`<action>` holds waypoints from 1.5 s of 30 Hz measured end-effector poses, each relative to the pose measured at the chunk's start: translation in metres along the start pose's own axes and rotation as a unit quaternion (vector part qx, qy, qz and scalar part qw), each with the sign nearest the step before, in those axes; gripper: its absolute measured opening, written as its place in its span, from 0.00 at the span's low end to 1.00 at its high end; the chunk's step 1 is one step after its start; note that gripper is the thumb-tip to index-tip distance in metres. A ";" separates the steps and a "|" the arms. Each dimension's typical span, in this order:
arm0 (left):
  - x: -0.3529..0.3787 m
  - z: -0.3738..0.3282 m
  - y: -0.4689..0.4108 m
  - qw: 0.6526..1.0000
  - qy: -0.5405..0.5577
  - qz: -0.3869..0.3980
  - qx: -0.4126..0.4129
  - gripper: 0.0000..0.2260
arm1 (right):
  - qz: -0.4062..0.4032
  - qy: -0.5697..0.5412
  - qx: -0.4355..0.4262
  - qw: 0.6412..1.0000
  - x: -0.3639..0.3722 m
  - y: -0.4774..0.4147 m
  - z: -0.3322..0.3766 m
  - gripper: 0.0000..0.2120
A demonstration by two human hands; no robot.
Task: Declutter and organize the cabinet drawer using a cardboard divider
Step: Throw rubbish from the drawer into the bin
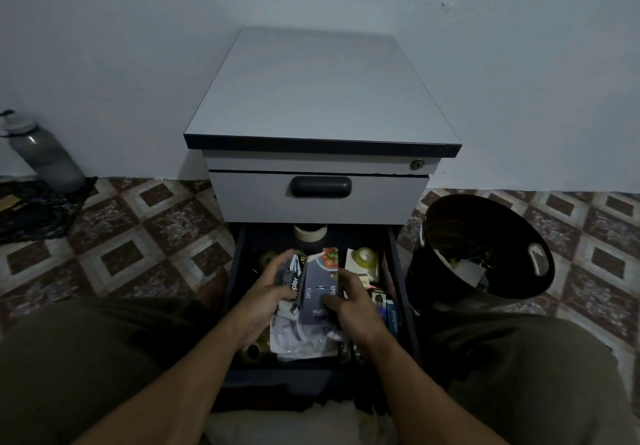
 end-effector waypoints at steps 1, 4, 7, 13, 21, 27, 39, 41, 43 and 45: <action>0.000 0.000 -0.001 1.000 0.004 0.000 0.003 0.31 | 0.006 0.010 -0.004 1.000 0.002 0.001 0.001 0.25; -0.002 0.003 -0.005 1.000 0.014 -0.006 0.012 0.30 | 0.009 0.027 -0.017 0.999 0.006 0.002 0.001 0.28; -0.004 0.008 -0.007 0.999 -0.031 -0.002 0.025 0.42 | 0.008 0.033 -0.022 0.999 0.008 0.004 -0.003 0.30; -0.007 0.013 -0.005 0.996 -0.067 -0.037 0.040 0.46 | 0.014 0.107 -0.007 0.994 0.009 0.007 -0.003 0.36; -0.015 0.012 -0.004 0.995 -0.089 -0.031 0.044 0.46 | -0.228 0.382 -0.003 0.895 -0.017 0.027 0.012 0.33; -0.021 0.011 -0.005 0.993 -0.101 -0.029 0.044 0.46 | -0.193 0.326 0.005 0.925 -0.008 0.028 0.003 0.33; -0.024 0.013 -0.007 0.994 -0.101 -0.034 0.039 0.45 | -0.193 0.398 0.044 0.896 -0.013 0.027 -0.002 0.29; -0.024 0.013 -0.007 0.994 -0.100 -0.034 0.040 0.46 | -0.191 0.384 0.053 0.902 -0.012 0.026 -0.002 0.28; -0.024 0.012 -0.006 0.994 -0.095 -0.034 0.041 0.45 | -0.194 0.399 0.058 0.894 -0.013 0.023 -0.004 0.28; -0.023 0.013 -0.006 0.994 -0.092 -0.032 0.040 0.45 | -0.201 0.395 0.082 0.893 -0.015 0.021 -0.006 0.30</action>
Point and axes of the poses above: each hand's wrist, its own y-axis away from the middle knuckle, its own x-axis out of the palm, z = x × y, the point moved 2 cm from there along -y, towards the middle knuckle, and after that the axes turned 3 degrees about y, right-handed, at the moved point
